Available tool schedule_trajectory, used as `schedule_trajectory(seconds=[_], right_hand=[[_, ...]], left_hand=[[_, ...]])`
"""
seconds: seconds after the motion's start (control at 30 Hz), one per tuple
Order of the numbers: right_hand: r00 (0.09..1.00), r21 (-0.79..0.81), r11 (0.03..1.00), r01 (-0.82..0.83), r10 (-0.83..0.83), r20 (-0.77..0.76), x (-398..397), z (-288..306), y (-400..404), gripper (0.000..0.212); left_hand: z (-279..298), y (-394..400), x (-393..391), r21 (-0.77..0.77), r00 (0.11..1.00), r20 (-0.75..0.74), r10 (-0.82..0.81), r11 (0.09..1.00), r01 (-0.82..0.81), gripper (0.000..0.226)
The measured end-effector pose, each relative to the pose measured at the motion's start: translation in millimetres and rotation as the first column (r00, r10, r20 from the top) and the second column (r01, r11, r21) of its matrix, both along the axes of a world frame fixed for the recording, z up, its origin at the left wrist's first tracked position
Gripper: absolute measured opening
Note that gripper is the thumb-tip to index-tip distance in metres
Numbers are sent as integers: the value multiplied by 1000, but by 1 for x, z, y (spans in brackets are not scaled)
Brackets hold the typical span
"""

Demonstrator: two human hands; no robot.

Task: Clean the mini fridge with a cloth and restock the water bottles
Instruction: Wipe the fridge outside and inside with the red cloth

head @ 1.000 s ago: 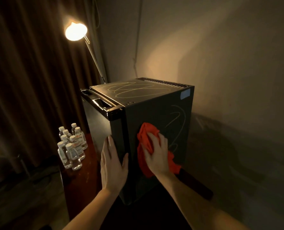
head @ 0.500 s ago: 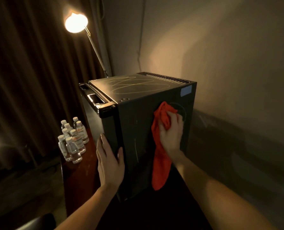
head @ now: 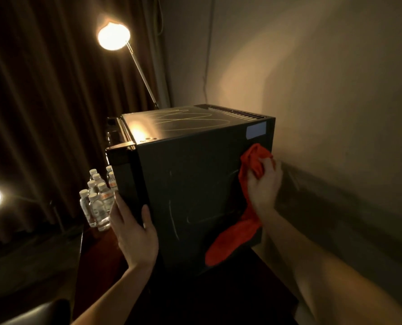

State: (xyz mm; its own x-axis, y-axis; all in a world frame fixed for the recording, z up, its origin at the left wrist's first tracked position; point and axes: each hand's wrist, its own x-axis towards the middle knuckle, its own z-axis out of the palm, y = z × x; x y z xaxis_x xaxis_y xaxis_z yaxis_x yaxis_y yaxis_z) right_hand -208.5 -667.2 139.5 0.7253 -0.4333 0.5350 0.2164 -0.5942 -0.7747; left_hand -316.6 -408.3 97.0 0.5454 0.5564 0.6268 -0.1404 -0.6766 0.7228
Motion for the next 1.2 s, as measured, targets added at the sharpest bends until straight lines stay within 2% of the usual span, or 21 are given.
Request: schedule_trajectory(seconds=[0.1,0.23,0.3,0.4,0.47,0.57,0.67,0.77,0.83,0.9,1.0,1.03,1.1,1.2], right_hand=[[996,-67,995,-69,73,56,-18,-14,35,42],[920,-295,910,-291,351,173,-32,-12,57,40],[880,-361,885,-293,397,260,-25,4,53,43],[858,-307,923,-233,343,381,-18,31,58,44],[823,-368,905,-216,371,430,-23,36,78,49],[725,-582,793,-178,506,468,-33,9,113,50],[655,-742,659,-121,615,440,-37,-47,125,34],[651,-897,430,-100,710,267,-43,-102,118,25],[664,-918,378,-119,718,210,-44,-107,109,25],[677,-881,454,-136,692,252,-43,-88,104,30],[720,-699,697,-162,568,399,-41,-38,102,42],[731,-639,751,-165,529,432,-41,-24,102,43],[740,-596,786,-165,498,453,-40,-13,104,43],[742,-658,738,-152,525,417,-44,-49,112,38]], left_hand=[[1,-2,1,-9,999,39,13,1000,-13,72],[1,-3,3,-26,999,24,35,999,-35,73],[0,-3,4,-30,999,8,50,998,-50,72],[-1,-4,5,-33,998,1,61,998,-61,73],[0,-4,5,-30,998,12,67,997,-66,72],[-1,-1,6,-21,998,15,64,998,-63,71],[-1,2,5,9,998,23,58,998,-59,70],[-2,2,3,17,998,15,53,998,-53,71],[-3,3,2,26,999,16,49,998,-49,71],[-4,5,2,32,999,22,40,999,-41,72],[-6,6,2,19,1000,23,16,1000,-16,73],[-7,6,1,15,1000,23,13,1000,-13,73],[-7,5,1,13,999,28,16,1000,-16,72],[-11,1,3,27,999,41,17,999,-18,72]])
